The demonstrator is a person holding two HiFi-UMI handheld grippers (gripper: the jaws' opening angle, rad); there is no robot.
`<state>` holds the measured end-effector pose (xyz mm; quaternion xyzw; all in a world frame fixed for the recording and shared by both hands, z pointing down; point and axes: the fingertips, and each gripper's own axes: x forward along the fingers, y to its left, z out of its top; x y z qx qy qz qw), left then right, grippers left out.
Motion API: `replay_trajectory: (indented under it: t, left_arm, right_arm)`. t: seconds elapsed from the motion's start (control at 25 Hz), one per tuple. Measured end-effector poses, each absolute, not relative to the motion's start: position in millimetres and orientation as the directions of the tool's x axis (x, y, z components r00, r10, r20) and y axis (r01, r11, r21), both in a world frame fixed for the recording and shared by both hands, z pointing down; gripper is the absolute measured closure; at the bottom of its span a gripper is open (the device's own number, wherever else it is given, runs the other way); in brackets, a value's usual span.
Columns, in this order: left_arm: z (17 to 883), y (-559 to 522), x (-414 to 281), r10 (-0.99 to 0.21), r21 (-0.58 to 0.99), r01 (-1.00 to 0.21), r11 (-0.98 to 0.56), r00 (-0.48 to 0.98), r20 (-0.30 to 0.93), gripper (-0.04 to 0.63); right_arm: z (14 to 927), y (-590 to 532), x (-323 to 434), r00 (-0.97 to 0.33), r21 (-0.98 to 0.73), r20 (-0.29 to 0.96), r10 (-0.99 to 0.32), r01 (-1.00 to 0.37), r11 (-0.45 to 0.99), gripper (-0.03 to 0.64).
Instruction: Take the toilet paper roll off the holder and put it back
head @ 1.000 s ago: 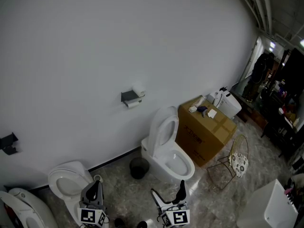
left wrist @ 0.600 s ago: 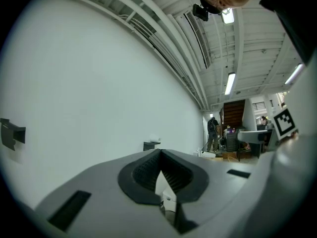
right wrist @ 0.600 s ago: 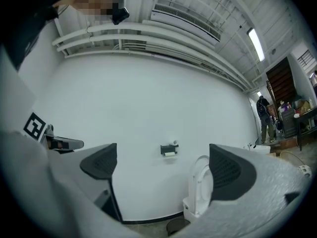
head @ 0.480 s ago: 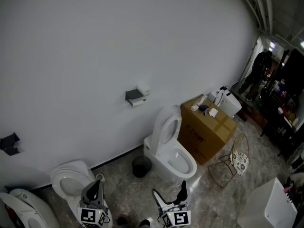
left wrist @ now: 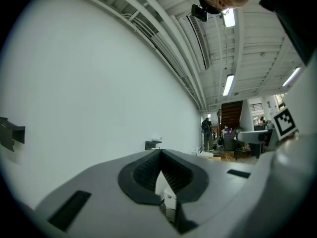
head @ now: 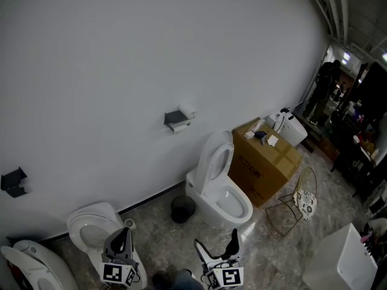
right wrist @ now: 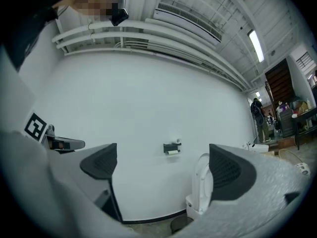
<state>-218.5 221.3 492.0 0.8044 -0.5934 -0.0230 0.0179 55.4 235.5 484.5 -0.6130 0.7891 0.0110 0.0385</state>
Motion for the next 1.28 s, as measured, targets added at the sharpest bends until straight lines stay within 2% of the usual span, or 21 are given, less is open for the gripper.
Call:
replay_trajectory:
  t: [0.76,1.12,1.28]
  left_arm:
    - [500,172,-229,-0.965,0.048,-0.964,-0.262,0.261,-0.033,0.593]
    - [508,98,-209,-0.965,0.052,-0.964,-0.261,0.261,-0.005,0.594]
    - [506,52,-205,-0.98,0.03,-0.979,-0.2,0.2,0.003,0.592]
  right_arm:
    - [485,168,45,-0.282,-0.026,-0.112,-0.953,-0.958,0.286,0.058]
    - [484,81,62,-0.303,-0.022,-0.122,-0.945,-0.951,0.308,0.058]
    - [486,34,73,-0.315,-0.023,-0.12,-0.941,-0.947,0.32,0.058]
